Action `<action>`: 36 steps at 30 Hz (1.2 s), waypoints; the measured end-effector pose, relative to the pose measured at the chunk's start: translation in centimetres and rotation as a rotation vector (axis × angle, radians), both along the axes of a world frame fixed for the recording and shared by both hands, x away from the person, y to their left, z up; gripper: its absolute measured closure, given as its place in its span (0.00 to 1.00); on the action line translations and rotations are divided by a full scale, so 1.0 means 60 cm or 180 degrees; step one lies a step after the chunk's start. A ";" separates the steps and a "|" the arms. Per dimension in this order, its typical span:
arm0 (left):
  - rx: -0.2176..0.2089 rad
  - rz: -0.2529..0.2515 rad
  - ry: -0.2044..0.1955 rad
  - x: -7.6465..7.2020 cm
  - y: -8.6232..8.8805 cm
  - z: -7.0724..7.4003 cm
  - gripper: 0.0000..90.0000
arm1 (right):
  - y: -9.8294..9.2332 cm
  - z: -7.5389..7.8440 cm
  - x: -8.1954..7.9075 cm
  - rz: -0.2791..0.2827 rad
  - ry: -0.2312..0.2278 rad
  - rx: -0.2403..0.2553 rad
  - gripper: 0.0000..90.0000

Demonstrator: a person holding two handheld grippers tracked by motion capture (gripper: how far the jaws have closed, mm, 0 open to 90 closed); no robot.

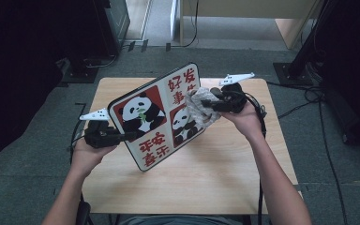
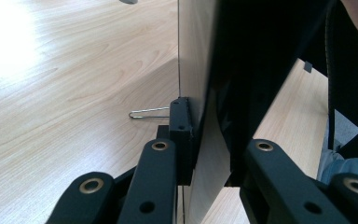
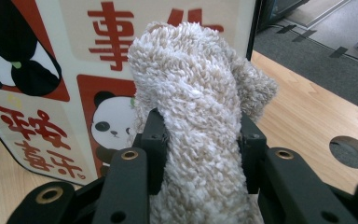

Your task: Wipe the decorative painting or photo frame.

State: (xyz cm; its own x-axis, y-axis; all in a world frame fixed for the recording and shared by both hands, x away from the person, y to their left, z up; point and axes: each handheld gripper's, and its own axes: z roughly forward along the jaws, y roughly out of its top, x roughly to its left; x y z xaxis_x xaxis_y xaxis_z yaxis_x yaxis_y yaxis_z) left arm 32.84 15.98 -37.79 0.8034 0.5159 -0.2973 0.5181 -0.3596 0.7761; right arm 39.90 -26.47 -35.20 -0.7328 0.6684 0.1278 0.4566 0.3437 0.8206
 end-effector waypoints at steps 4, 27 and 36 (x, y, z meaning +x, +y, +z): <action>-0.0019 0.0014 -0.0036 -0.002 0.000 -0.002 0.89 | -0.001 -0.009 -0.003 -0.0005 0.0029 -0.0025 0.72; -0.0249 0.0084 -0.0174 -0.008 0.010 -0.007 0.82 | -0.003 -0.055 -0.015 -0.0023 0.0170 -0.0135 0.72; -0.0276 0.0126 -0.0063 -0.006 0.012 -0.002 0.85 | -0.009 -0.070 -0.015 -0.0017 0.0202 -0.0158 0.72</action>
State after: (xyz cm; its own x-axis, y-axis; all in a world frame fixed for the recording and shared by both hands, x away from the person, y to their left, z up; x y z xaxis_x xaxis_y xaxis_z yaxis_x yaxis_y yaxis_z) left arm 32.45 16.68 -37.93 0.7890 0.5205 -0.3263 0.5148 -0.2702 0.8137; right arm 39.01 -27.02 -39.40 -0.7207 0.6789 0.1405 0.5091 0.3807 0.7719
